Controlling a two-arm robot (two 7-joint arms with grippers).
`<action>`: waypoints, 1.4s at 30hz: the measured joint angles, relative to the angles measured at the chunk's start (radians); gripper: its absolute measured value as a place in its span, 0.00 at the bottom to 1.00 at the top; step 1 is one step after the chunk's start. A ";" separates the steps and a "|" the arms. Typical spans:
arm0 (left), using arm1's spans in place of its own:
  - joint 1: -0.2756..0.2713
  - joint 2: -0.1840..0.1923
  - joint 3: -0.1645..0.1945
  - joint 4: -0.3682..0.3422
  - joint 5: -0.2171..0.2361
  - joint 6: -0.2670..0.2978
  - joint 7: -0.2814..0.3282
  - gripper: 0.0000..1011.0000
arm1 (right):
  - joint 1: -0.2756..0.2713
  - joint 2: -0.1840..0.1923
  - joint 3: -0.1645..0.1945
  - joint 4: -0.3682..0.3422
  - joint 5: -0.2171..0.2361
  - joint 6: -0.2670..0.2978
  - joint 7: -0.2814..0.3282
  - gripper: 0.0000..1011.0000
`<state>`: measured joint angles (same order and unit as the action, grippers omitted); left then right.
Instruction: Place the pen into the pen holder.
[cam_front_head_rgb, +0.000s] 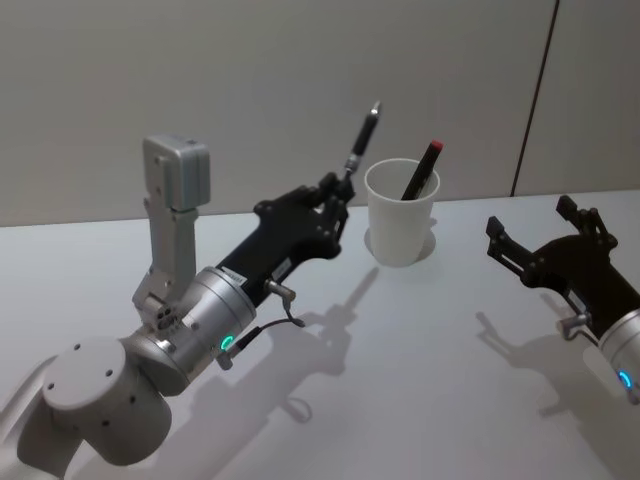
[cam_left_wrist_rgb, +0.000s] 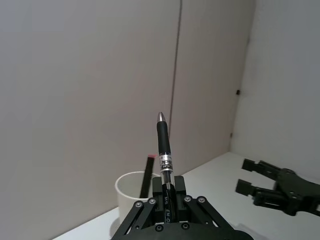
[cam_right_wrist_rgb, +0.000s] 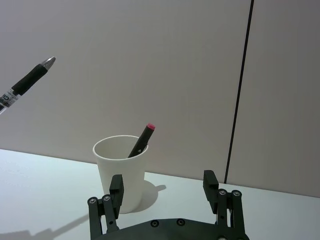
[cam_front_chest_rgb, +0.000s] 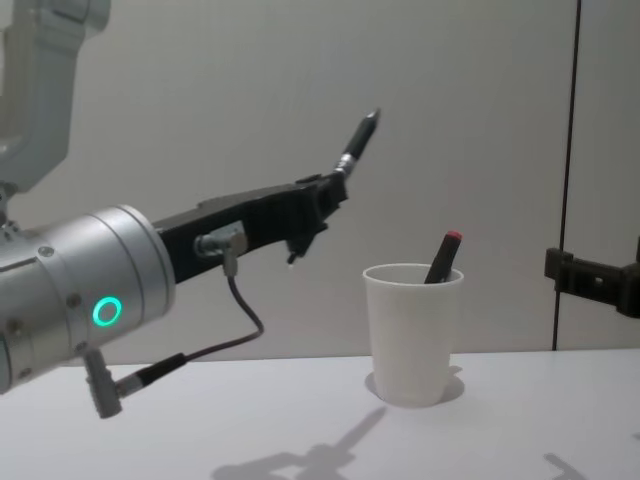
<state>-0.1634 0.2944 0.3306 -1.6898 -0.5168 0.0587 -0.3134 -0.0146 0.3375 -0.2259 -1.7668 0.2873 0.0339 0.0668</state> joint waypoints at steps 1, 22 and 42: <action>-0.006 -0.002 0.001 0.008 -0.006 -0.001 -0.024 0.14 | 0.000 0.000 0.000 0.000 0.000 0.000 0.000 0.99; -0.100 -0.043 0.031 0.131 -0.027 0.019 -0.344 0.14 | 0.000 0.000 0.000 0.000 0.000 0.000 0.000 0.99; -0.140 -0.066 0.050 0.183 -0.009 0.023 -0.441 0.14 | -0.008 0.010 0.008 -0.018 0.055 0.004 0.048 0.99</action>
<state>-0.3035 0.2287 0.3808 -1.5069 -0.5263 0.0816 -0.7540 -0.0225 0.3477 -0.2175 -1.7846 0.3419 0.0378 0.1148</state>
